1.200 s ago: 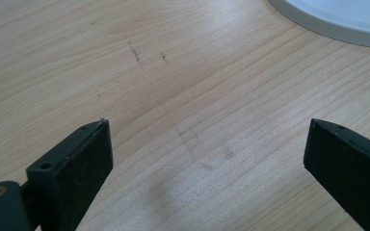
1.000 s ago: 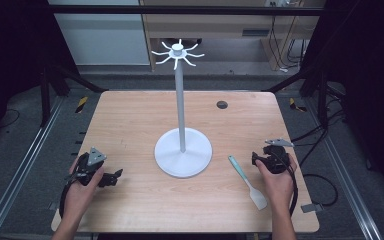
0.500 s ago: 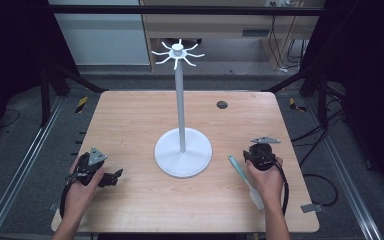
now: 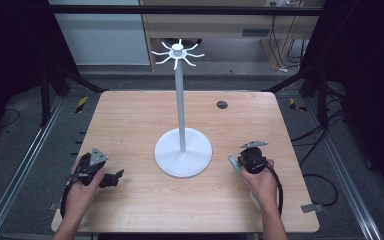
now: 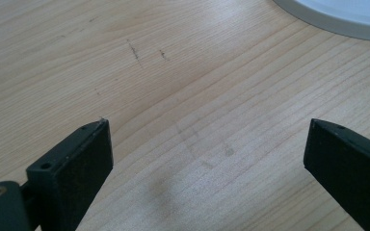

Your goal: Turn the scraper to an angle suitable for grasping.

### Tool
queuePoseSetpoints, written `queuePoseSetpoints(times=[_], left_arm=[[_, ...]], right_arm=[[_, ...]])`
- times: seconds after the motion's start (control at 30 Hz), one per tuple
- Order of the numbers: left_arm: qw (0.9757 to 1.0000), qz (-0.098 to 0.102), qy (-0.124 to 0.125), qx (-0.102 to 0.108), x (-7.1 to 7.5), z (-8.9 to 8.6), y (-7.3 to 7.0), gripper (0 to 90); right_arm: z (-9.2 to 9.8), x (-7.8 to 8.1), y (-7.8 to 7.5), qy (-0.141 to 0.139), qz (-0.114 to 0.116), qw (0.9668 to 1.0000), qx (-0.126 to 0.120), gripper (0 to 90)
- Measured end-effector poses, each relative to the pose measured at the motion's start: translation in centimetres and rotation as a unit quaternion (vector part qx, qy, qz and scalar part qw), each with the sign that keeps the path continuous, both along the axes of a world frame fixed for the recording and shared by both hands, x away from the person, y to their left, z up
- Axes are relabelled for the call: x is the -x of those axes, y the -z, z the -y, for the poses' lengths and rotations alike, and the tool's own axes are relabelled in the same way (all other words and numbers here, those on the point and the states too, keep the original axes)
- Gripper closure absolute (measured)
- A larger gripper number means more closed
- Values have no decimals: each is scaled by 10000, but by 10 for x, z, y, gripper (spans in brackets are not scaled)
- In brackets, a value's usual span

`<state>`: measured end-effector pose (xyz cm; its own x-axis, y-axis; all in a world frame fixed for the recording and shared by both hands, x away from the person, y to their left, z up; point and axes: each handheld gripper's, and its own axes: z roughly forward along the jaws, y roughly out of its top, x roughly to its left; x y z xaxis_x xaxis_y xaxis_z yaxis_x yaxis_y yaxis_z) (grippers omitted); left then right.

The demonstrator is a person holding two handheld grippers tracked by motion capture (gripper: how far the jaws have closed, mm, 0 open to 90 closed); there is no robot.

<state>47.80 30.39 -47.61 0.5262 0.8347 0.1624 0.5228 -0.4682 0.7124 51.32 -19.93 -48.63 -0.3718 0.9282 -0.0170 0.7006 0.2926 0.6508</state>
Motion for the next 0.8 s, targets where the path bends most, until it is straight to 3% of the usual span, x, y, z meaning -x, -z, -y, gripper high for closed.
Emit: queuePoseSetpoints(times=[0.17,0.27,0.7,0.8], left_arm=[[10000,3,15,-4,0,1,0,30],[10000,-7,39,-15,0,2,0,30],[10000,-21,66,-19,0,2,0,30],[10000,-13,66,-15,0,2,0,30]], right_arm=[[-2,-1,2,-57,-48,10000,40,900],[-2,-1,1,-112,-88,9999,-56,900],[-16,12,0,-822,-266,9956,-352,900],[-16,13,-1,-832,-237,9959,-257,900]])
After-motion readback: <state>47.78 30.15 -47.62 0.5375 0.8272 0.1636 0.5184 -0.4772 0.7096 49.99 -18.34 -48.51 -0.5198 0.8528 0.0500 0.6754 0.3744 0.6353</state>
